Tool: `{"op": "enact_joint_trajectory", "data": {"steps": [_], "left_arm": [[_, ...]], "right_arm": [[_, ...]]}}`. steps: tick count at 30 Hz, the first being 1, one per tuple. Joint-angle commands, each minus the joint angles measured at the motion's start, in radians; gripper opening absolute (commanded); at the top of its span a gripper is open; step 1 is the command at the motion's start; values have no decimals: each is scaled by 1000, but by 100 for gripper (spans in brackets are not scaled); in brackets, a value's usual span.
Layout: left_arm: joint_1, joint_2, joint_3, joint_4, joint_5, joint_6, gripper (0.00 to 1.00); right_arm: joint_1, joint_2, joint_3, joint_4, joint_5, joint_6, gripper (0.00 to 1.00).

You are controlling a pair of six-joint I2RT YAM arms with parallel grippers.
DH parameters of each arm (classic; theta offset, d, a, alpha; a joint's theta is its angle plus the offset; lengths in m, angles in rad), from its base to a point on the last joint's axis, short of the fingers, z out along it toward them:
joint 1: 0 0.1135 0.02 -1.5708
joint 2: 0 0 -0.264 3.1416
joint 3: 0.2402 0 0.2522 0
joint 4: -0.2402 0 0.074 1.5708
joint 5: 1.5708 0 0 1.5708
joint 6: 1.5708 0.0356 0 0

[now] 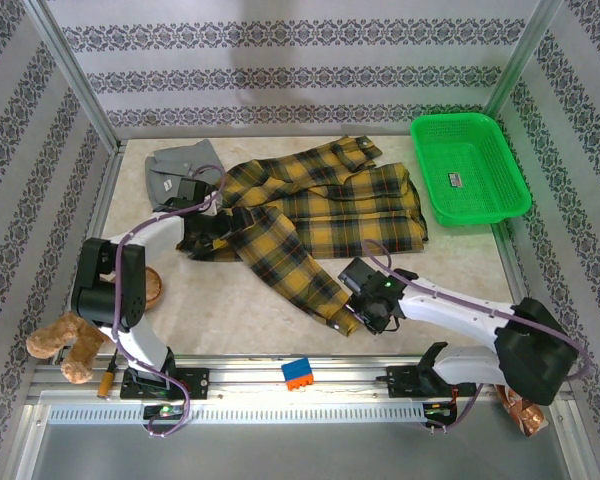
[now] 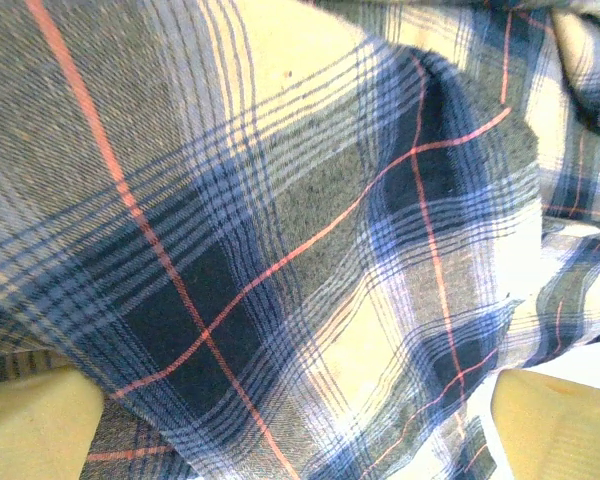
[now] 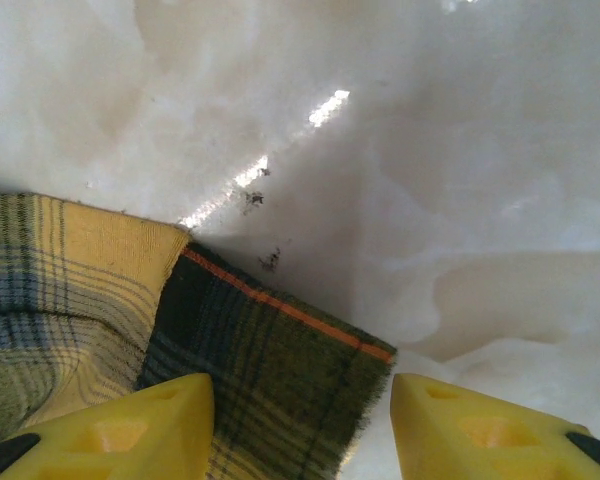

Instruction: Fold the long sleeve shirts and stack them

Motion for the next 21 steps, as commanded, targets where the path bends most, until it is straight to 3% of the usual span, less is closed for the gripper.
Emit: {"op": "enact_joint_trajectory", "data": {"steps": [1,6,8,15,21], "left_arm": [[24,-42,-9,7,27,-25,100],[55,-78,-17,11,44,-58,100],[72,-92,-21,15,59,-79,100],[128,-137,-6,21,78,-147,100],[166,-160,22,22,76,-173,100]], "right_arm": [[1,56,41,7,-29,-39,47],[1,97,107,2,5,-77,11],[-2,88,169,-10,39,-133,1],[-75,126,563,-96,38,-461,0],[-193,313,1055,-110,-101,-695,0]]}}
